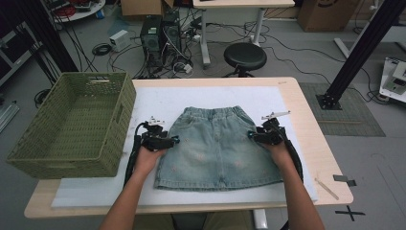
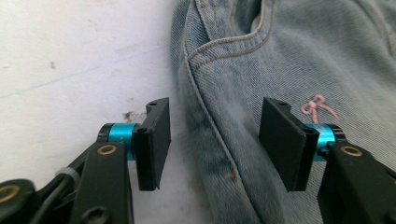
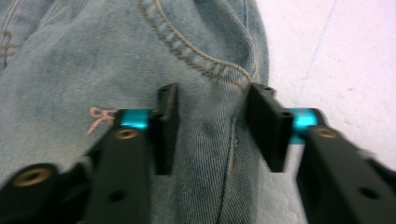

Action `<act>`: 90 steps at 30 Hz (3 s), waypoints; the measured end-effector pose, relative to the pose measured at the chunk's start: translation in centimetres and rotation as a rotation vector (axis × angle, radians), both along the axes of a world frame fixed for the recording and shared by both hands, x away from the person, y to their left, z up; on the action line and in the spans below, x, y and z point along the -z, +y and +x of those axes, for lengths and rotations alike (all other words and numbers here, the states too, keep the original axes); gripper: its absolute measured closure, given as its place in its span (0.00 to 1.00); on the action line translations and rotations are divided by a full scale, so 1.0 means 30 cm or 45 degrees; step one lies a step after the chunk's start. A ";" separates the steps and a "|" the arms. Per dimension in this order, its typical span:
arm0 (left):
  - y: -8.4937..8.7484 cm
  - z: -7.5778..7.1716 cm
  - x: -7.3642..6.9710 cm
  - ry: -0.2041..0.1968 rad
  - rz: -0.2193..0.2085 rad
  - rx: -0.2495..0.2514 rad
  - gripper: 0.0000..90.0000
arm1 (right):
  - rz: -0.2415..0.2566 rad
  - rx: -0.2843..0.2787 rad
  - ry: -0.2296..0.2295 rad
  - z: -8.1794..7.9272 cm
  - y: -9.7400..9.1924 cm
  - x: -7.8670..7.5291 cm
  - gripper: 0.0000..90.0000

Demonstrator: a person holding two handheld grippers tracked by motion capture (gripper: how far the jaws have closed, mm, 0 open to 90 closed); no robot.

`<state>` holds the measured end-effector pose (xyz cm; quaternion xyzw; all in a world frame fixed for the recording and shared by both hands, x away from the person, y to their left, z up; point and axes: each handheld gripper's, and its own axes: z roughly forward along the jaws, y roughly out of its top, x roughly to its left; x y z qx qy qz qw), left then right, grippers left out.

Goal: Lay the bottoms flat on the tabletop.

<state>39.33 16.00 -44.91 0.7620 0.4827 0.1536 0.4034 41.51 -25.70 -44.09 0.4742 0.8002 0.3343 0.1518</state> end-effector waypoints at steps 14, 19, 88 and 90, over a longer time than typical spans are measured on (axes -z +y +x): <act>-0.040 0.026 -0.001 -0.070 -0.058 -0.084 0.92 | -0.055 0.102 -0.134 0.005 -0.026 -0.017 0.95; -0.036 0.032 0.002 -0.081 -0.041 -0.074 0.90 | -0.006 0.128 -0.149 0.018 -0.030 -0.007 0.82; 0.124 -0.186 -0.052 -0.230 -0.238 0.112 0.29 | 0.048 -0.490 -0.263 -0.365 0.204 -0.061 0.41; 0.124 -0.196 -0.058 -0.241 -0.234 0.127 0.29 | -0.004 -0.358 -0.299 -0.354 0.168 -0.073 0.30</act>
